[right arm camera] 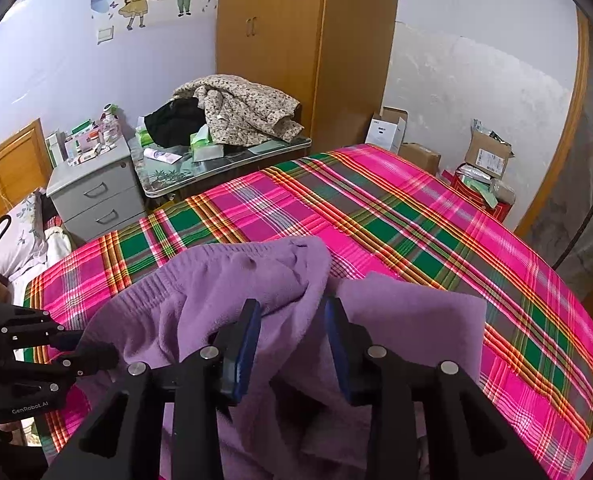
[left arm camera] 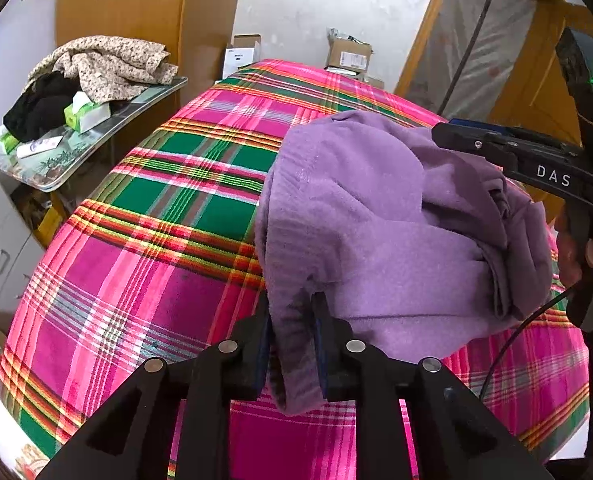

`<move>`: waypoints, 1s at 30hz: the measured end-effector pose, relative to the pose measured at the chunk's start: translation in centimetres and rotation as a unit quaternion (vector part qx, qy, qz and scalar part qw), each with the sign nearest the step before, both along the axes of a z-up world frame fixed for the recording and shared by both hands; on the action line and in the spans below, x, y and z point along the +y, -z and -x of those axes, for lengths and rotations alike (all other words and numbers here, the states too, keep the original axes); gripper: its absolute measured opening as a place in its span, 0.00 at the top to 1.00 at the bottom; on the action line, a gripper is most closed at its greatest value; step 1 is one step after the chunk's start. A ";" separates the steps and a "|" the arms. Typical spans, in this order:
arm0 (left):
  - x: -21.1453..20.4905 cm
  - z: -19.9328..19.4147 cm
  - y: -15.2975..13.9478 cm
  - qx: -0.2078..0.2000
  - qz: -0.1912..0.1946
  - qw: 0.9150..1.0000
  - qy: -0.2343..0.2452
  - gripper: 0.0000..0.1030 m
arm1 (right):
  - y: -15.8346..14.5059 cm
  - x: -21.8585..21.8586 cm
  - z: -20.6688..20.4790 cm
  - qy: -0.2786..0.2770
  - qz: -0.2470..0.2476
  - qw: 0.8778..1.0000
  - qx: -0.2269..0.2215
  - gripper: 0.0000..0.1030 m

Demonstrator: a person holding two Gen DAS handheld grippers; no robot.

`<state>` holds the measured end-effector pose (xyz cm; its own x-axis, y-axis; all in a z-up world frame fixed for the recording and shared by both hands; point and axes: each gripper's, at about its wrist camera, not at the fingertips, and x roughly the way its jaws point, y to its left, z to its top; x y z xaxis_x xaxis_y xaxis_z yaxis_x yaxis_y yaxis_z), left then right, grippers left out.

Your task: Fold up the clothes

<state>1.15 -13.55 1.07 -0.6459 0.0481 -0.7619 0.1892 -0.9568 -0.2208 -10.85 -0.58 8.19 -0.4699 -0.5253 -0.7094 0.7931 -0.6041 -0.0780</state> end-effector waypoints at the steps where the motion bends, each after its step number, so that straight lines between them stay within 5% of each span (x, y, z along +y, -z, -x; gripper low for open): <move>1: 0.0 0.0 0.0 0.000 -0.001 1.000 0.000 0.81 | 0.1 0.0 0.1 0.002 -0.001 1.000 -0.001 0.67; 30: -0.2 1.2 0.8 -0.005 -0.008 1.000 0.005 0.78 | 1.4 -0.6 0.9 -0.005 -0.007 1.000 -0.008 0.66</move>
<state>-0.09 -13.74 0.29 -0.6370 0.0661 -0.7680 0.1825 -0.9551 -0.2335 -11.72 -1.21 6.81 -0.4526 -0.5205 -0.7241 0.8004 -0.5950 -0.0726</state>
